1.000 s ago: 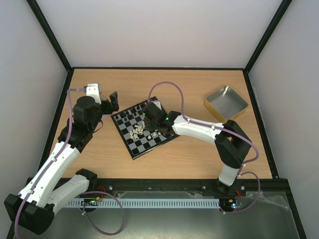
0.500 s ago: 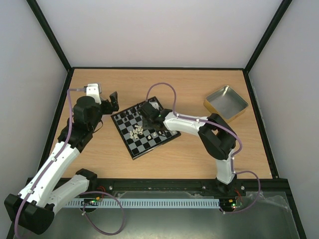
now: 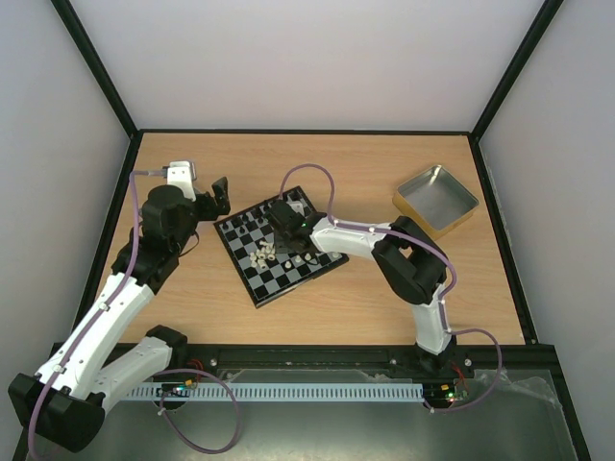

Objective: Set up the chess pieces on the board
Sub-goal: Pick up the chess piece from the chessboard.

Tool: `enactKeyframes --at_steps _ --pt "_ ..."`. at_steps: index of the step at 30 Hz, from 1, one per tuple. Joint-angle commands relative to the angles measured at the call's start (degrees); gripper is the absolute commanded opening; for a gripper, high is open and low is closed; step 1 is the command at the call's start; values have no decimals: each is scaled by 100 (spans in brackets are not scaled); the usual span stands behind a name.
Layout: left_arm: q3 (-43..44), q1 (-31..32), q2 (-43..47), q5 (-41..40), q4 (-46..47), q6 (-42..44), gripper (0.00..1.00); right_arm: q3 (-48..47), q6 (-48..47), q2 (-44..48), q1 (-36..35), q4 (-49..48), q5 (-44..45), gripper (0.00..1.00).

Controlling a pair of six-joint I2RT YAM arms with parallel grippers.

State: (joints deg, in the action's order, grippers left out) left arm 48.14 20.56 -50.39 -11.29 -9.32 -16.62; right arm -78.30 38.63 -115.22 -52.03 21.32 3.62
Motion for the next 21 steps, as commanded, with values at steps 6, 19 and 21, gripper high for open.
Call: enactKeyframes --at_steps 6,19,21 --pt "-48 -47 -29 48 153 -51 99 -62 -70 -134 16 141 148 23" --pt "-44 -52 -157 410 188 -150 99 417 -468 496 67 -517 195 8" --pt "26 -58 -254 721 109 -233 99 655 -677 823 102 -889 214 8"
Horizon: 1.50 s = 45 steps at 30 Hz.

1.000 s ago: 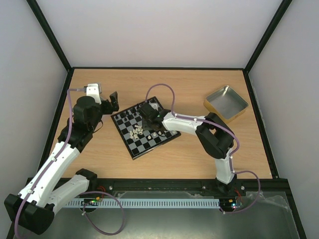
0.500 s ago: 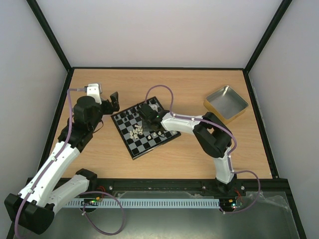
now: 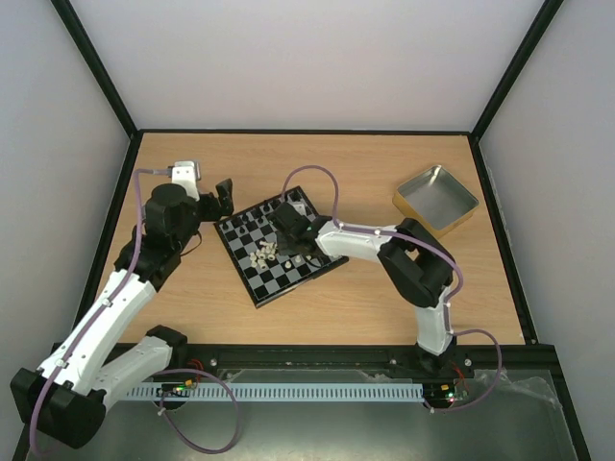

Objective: Set up the chess pieces on the board
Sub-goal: Pick up the chess piece from the chessboard, then place the chess piece on the chessboard.

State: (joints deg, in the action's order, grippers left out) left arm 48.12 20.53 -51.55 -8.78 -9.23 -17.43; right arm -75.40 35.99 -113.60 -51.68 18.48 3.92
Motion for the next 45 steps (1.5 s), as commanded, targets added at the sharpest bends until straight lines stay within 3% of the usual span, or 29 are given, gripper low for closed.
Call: enactKeyframes --at_steps 1,6,12,15,18,22,28,33,39,45 --pt "69 -69 -197 617 -5 -242 99 512 -530 856 80 -812 186 8" --pt "-21 -231 -286 1792 99 -834 99 1380 -968 1837 213 -1901 -204 8" --pt "-4 -308 -597 3851 565 -1507 98 2230 -1470 2839 251 -3054 -850 8" --pt "11 -308 -859 4978 906 -1762 87 2659 -1570 3378 251 -3702 -1178 8" --pt "-122 -317 -1005 5547 1180 -2047 78 2946 -1618 3802 252 -4047 -1479 8" --pt "-248 -322 -1097 6378 1671 -2442 75 3123 -1676 4165 252 -4180 -1842 8" --pt "-271 -311 -1191 6840 1836 -2830 71 3135 -1626 4428 254 -4276 -2383 8" --pt "-439 -276 -1329 6945 2409 -3640 62 3113 -1695 4556 252 -4392 -2646 8" --pt "-355 -202 -1548 6976 2500 -3815 54 2964 -2042 4488 251 -4066 -2963 8" --pt "-162 -19 -1758 7048 2447 -3766 37 2884 -2324 4429 254 -3778 -2983 8"
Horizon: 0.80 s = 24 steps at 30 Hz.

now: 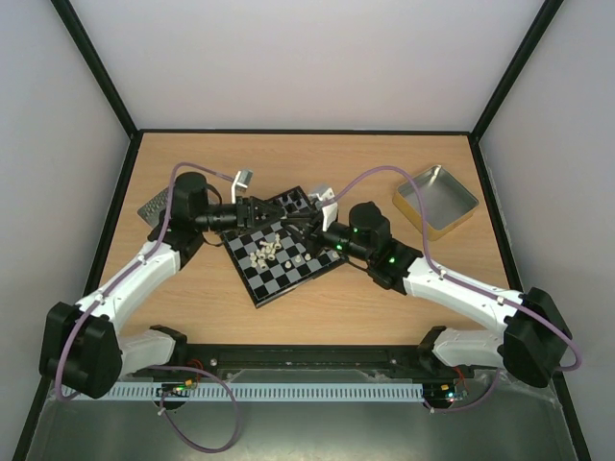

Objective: Set up the chess pieces on the board
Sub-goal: Place the chess piece on the chessboard.

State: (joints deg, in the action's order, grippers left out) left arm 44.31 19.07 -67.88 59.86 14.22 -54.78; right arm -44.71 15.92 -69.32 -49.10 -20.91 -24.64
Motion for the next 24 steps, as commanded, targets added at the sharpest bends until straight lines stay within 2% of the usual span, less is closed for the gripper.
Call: enactKeyframes --at_steps 1,9,12,14,17,18,20,24 --pt "247 165 -167 184 40 29 33 -207 -350 -21 -6 206 -120 8" --pt "371 308 -314 194 -394 413 6 -317 -456 -133 -4 458 132 8" --pt "452 308 -310 172 -576 559 2 -319 -401 -143 -3 489 261 11" --pt "484 308 -289 134 -610 649 2 -311 -286 -120 -9 521 391 19" --pt "571 308 -247 -170 -918 995 2 -299 -105 -19 -11 632 611 44" --pt "626 308 -233 -349 -1093 1198 2 -268 -5 50 -4 646 728 49" --pt "689 308 -198 -751 -1404 1550 2 -148 146 230 -9 599 1000 56" --pt "681 330 -103 -1666 -1810 2111 2 25 564 674 -2 572 1784 59"
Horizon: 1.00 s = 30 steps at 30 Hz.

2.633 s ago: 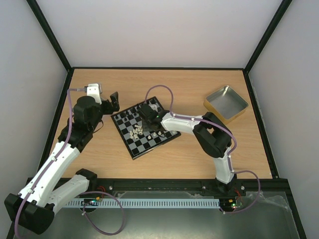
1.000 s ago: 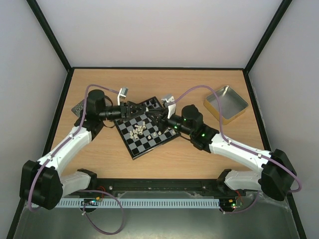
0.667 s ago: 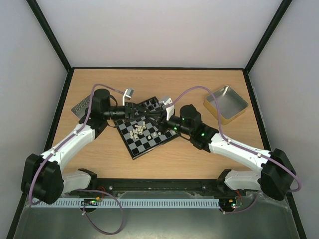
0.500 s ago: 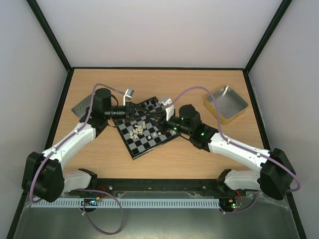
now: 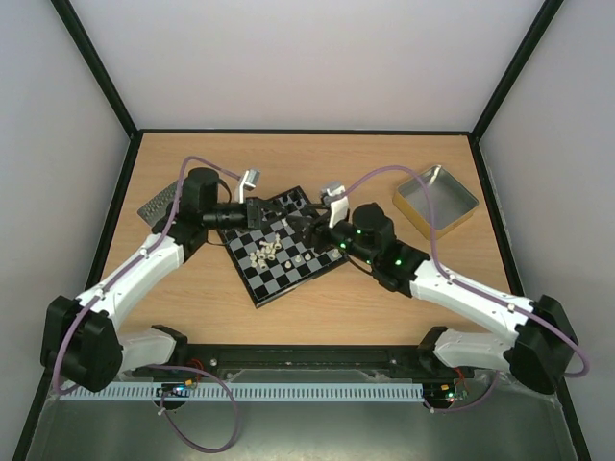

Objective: Set up the chess pieces on the board
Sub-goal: Place the chess piece on the chessboard.

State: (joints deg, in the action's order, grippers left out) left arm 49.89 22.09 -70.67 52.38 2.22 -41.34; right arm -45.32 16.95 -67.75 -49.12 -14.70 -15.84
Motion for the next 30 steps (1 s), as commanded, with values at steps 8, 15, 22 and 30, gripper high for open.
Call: enactKeyframes --at_steps 8,15,22,30 --pt "33 864 259 -2922 -888 1598 2 -189 1188 931 -1 725 3397 61" --pt "220 2078 -273 -4778 -1217 1532 2 -299 1980 1134 -7 1597 4780 62" --pt "768 3155 -1239 -5956 -1367 1017 2 12 2622 1549 -3 1948 5325 64" --pt "1792 3929 -2259 -6914 -1866 673 2 -81 2892 1737 -1 2485 5199 65"
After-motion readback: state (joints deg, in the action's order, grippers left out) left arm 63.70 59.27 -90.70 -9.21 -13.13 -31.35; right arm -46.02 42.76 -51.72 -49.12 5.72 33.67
